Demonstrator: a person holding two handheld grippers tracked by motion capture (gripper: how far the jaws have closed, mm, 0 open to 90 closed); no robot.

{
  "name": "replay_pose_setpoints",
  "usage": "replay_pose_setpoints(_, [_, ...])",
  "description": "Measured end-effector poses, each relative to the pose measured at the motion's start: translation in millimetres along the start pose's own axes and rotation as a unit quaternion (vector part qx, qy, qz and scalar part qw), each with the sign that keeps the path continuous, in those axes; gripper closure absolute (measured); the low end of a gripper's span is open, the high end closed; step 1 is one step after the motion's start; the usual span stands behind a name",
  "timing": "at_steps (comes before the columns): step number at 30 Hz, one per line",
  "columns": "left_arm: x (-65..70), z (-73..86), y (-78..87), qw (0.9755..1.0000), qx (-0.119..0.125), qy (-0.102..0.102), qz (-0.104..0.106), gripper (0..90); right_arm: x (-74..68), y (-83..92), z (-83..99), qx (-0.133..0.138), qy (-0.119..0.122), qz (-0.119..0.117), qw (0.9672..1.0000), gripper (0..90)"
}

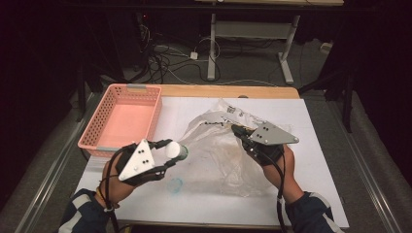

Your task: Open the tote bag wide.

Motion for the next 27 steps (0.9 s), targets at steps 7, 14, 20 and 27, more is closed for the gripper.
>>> replay_pose_setpoints(7, [40.7, -12.2, -44.0, 0.9987, 0.002, -0.021, 0.046, 48.7, -7.3, -3.3, -7.4, 0.009, -0.001, 0.012, 0.9999, 90.0])
replay_pose_setpoints(14, [55.0, -4.8, -102.4, 0.9989, -0.018, -0.02, 0.039, 48.7, -8.3, -2.6, -9.4, 0.017, -0.012, 0.01, 0.9997, 90.0])
replay_pose_setpoints(20, [56.6, 5.5, -146.8, 0.9983, -0.04, -0.012, 0.042, 48.7, -5.8, -5.0, -5.0, 0.019, -0.033, 0.0, 0.9993, 90.0])
replay_pose_setpoints(27, [67.3, 6.5, -183.5, 0.9972, -0.048, -0.009, 0.057, 48.7, -5.2, -8.1, -1.2, 0.014, -0.038, -0.006, 0.9992, 90.0])
Point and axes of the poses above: each handheld gripper's, and its own axes: y roughly backward along the jaws, z roughly out of its underside, x roughly to its right, the point moved 5 cm from there along -y, roughly forward along the jaws, and after that the axes turned 12 degrees about -z, right-handed, at the moved point
